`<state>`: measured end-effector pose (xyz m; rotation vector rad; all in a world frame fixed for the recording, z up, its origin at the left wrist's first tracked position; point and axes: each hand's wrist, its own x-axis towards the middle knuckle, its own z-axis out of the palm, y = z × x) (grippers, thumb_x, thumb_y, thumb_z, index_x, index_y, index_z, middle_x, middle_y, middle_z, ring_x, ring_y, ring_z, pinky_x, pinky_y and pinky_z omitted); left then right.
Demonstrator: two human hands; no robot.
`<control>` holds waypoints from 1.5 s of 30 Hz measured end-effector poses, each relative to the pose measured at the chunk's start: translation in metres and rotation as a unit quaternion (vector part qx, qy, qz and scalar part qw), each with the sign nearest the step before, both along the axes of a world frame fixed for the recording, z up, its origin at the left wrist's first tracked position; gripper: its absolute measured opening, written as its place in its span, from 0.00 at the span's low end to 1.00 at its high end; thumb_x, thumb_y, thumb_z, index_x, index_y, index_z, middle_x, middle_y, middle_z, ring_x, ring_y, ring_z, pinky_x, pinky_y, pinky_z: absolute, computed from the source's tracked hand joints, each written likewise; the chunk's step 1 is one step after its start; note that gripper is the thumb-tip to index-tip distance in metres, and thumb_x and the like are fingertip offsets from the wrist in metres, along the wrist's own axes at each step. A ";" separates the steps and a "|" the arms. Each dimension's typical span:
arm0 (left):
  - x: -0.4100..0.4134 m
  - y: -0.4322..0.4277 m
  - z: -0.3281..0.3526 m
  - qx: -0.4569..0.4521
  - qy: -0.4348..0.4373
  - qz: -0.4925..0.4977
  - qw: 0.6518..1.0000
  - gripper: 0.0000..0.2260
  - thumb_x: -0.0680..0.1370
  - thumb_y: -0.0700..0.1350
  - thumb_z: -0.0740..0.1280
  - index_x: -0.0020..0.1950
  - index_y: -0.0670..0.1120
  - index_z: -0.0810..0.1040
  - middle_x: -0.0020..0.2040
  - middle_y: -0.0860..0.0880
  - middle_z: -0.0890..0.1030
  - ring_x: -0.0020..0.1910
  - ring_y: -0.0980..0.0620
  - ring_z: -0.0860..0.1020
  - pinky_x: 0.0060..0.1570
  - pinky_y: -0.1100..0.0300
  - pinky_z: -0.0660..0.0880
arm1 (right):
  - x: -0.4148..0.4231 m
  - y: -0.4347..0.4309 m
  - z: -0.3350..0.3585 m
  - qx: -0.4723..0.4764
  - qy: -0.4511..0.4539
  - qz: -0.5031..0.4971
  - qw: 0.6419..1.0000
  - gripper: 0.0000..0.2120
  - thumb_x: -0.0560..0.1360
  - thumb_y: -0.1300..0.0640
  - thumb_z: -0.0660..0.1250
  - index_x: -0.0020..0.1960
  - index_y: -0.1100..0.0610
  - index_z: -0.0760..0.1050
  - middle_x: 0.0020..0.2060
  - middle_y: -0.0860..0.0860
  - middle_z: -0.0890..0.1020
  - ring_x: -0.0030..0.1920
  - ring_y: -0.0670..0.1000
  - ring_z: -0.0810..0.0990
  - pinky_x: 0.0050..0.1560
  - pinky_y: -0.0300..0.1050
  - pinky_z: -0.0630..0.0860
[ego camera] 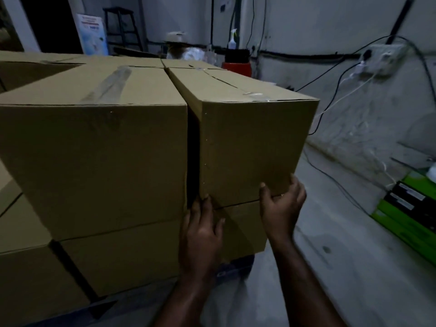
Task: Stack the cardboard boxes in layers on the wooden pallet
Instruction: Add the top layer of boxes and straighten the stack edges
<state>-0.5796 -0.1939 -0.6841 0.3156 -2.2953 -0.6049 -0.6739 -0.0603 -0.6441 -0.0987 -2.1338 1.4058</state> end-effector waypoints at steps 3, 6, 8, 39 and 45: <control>-0.002 0.007 -0.004 0.013 -0.036 0.005 0.999 0.31 0.73 0.46 0.76 0.74 0.43 0.71 0.71 0.37 0.72 0.64 0.35 0.74 0.58 0.46 0.77 | -0.021 0.025 -0.003 -0.045 -0.101 0.064 0.992 0.50 0.72 0.40 0.73 0.82 0.51 0.47 0.80 0.52 0.53 0.76 0.58 0.61 0.69 0.56 0.69; -0.004 0.010 -0.009 0.036 -0.045 0.003 0.998 0.31 0.74 0.44 0.75 0.75 0.44 0.70 0.72 0.37 0.71 0.65 0.36 0.75 0.59 0.46 0.77 | -0.034 0.037 -0.011 -0.146 -0.137 0.171 0.965 0.54 0.65 0.33 0.75 0.81 0.46 0.51 0.77 0.51 0.64 0.74 0.56 0.68 0.69 0.61 0.72; -0.005 0.011 -0.009 0.063 -0.033 0.003 0.997 0.30 0.75 0.42 0.74 0.75 0.44 0.69 0.73 0.37 0.70 0.66 0.37 0.75 0.60 0.47 0.77 | -0.036 0.037 -0.014 -0.177 -0.118 0.217 0.953 0.44 0.69 0.40 0.76 0.78 0.46 0.59 0.71 0.48 0.73 0.67 0.51 0.75 0.63 0.56 0.77; 0.005 0.036 0.010 0.193 -0.047 0.077 0.977 0.21 0.75 0.49 0.72 0.67 0.46 0.78 0.76 0.40 0.65 0.74 0.39 0.64 0.70 0.45 0.68 | -0.030 0.029 -0.025 -0.145 -0.094 0.199 0.965 0.42 0.62 0.35 0.77 0.72 0.47 0.69 0.60 0.43 0.80 0.58 0.46 0.80 0.59 0.56 0.81; 0.012 0.027 0.010 0.222 0.006 0.053 0.974 0.16 0.75 0.44 0.73 0.62 0.43 0.80 0.73 0.42 0.71 0.72 0.43 0.70 0.68 0.55 0.68 | -0.028 0.031 -0.028 -0.122 -0.091 0.205 0.967 0.38 0.68 0.39 0.77 0.74 0.45 0.67 0.62 0.43 0.79 0.60 0.46 0.79 0.60 0.57 0.80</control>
